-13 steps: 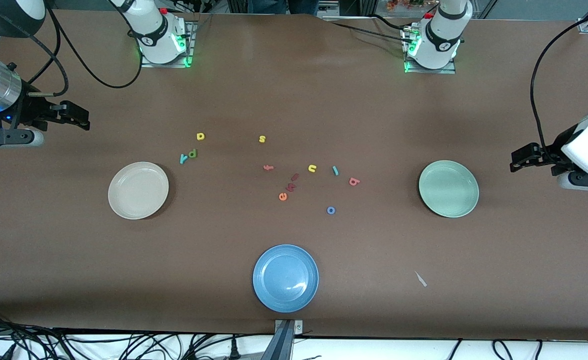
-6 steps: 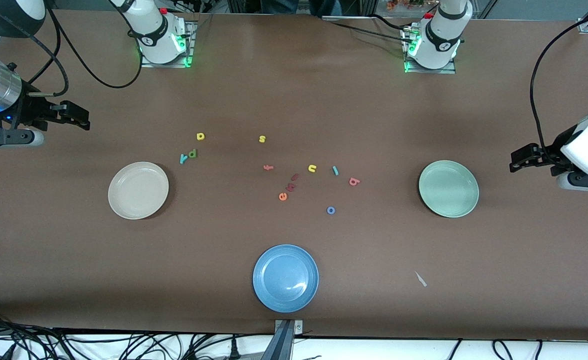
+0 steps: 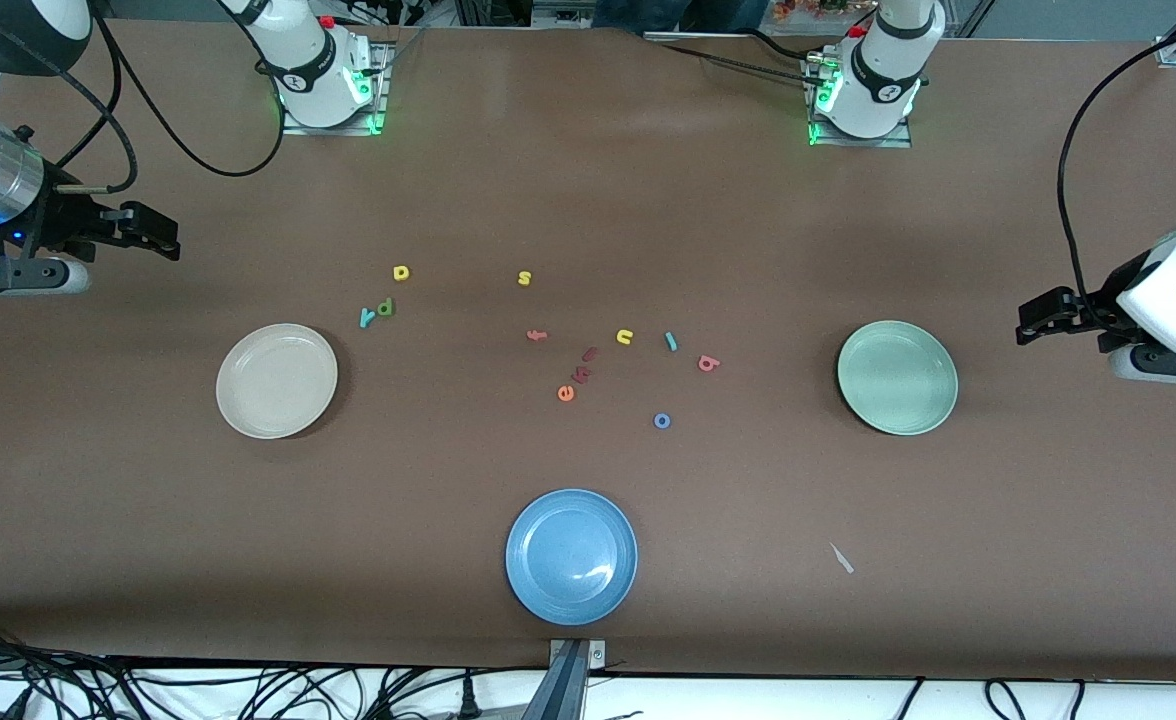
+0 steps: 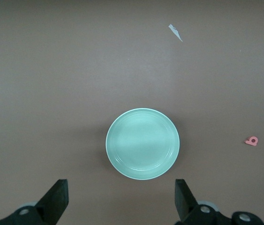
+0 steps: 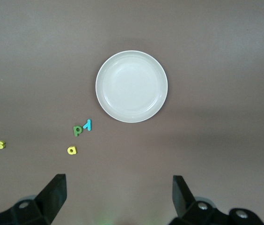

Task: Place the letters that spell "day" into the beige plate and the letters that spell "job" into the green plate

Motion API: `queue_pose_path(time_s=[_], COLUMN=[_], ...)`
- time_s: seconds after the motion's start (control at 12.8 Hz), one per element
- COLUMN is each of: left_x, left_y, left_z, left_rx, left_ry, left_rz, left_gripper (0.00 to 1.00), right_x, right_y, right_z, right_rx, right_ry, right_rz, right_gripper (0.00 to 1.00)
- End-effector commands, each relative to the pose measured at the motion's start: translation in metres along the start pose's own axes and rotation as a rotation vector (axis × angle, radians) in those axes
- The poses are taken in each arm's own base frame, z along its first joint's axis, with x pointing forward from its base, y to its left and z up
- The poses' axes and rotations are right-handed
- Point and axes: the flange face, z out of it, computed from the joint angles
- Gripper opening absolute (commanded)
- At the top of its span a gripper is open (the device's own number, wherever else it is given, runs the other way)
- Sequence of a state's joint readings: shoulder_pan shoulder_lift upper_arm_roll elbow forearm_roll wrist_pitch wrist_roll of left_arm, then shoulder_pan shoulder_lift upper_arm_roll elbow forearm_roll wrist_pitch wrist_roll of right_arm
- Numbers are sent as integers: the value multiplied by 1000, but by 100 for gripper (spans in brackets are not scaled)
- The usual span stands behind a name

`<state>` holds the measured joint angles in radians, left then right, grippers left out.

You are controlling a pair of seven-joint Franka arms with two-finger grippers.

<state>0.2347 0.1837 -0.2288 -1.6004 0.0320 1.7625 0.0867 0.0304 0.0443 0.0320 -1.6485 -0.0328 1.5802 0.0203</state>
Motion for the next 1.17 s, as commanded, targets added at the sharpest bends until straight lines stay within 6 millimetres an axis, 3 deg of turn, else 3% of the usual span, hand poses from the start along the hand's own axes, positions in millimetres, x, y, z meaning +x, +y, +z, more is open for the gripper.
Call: queue_pose_path(time_s=[0.0,0.16,0.54,0.62,0.93,1.09], left_x=[8,12,27,30,41,32], left_y=[28,46,122,137,164,182], left_z=[15,24,85,107,183,215], left_rx=[-73,-100,-88,-85,-107,-132], left_ry=[-26,-43,-153,-176,-229,-222], left_rz=[4,-37,-265,-292,-537,-635], left_gripper=[100,100,100,100,99,99], right_x=[-3,-2,1,1,2,3], right_y=[-1,-1,-20,-23,-24,-34], right_z=[-1,-1,-7,-6,-6,-7], right_rx=[20,20,14,15,15,16], right_ry=[-16,-10,26,23,23,38], right_rz=[-15,-15,-39,-43,-51,-58], right_gripper=[100,100,100,100,100,100])
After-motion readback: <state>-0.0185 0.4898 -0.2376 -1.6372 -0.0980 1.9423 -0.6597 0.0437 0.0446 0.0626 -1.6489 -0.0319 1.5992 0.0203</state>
